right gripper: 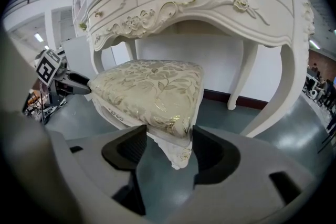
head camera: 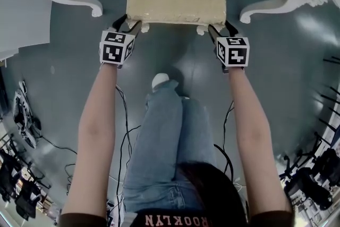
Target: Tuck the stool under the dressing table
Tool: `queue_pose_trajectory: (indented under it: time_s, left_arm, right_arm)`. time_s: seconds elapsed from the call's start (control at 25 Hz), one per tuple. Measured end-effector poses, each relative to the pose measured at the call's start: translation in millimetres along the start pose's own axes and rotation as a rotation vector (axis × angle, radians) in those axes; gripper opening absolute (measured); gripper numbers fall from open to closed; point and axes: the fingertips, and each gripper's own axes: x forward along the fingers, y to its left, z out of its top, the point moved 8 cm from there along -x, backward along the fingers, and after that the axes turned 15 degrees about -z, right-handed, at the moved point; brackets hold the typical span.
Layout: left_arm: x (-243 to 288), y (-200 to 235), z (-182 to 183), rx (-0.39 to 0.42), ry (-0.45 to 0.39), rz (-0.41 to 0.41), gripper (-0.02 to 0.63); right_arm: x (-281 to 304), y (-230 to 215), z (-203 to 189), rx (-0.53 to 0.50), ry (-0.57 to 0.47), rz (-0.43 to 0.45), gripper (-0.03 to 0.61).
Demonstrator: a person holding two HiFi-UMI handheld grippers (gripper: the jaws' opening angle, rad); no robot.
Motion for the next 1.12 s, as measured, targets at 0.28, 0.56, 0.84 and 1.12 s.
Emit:
queue_pose_trajectory:
  time_s: [0.28, 0.56, 0.84, 1.12]
  left_arm:
    - [10, 19, 13, -0.002, -0.061, 0.046, 0.218]
    - [20, 33, 21, 0.034, -0.147, 0.028, 0.224]
    - [34, 56, 35, 0.055, -0.229, 0.085, 0.221]
    - [50, 63, 46, 0.124, -0.291, 0.05, 0.225]
  right_arm:
    - [17, 1, 15, 0.023, -0.069, -0.008, 0.264]
    - [35, -7, 25, 0.031, -0.168, -0.013, 0.265]
    - [58, -6, 41, 0.06, -0.286, -0.042, 0.265]
    - [78, -20, 54, 0.068, -0.363, -0.085, 0.261]
